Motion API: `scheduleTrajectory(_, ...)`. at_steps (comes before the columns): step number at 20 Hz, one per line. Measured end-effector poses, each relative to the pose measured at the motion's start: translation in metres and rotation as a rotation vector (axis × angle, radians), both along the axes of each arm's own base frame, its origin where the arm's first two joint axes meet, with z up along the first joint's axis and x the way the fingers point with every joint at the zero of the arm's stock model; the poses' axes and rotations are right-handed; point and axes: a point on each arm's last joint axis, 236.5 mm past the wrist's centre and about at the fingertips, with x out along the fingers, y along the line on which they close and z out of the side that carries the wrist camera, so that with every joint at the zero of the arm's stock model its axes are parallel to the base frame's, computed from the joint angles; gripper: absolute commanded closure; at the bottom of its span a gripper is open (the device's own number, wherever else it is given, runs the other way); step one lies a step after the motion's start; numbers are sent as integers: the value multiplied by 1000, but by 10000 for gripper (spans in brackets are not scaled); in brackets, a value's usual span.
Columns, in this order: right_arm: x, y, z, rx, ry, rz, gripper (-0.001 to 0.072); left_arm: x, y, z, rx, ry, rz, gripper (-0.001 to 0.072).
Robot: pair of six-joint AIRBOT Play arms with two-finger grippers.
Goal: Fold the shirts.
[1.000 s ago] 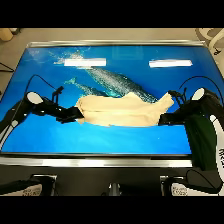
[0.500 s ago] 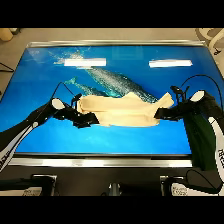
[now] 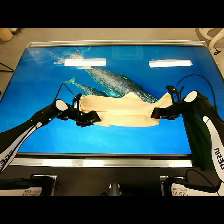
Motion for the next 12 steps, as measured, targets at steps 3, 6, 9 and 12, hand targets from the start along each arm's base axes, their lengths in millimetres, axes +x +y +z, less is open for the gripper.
scheduleTrajectory(3, 1, 9, -9, -25, 2, 34, 7, 4, 0, -1, -1, 8, 38, 425)
scheduleTrajectory(6, -1, 12, -17, -34, 21, 42, 55, 8, 0, -5, 2, 18, 73, 623)
scheduleTrajectory(9, -6, 16, -21, -26, 46, 52, 392, 8, 1, -9, 5, 26, 81, 679)
scheduleTrajectory(12, -8, 19, -22, -19, 58, 54, 693, 8, 1, -10, 7, 19, 68, 680)
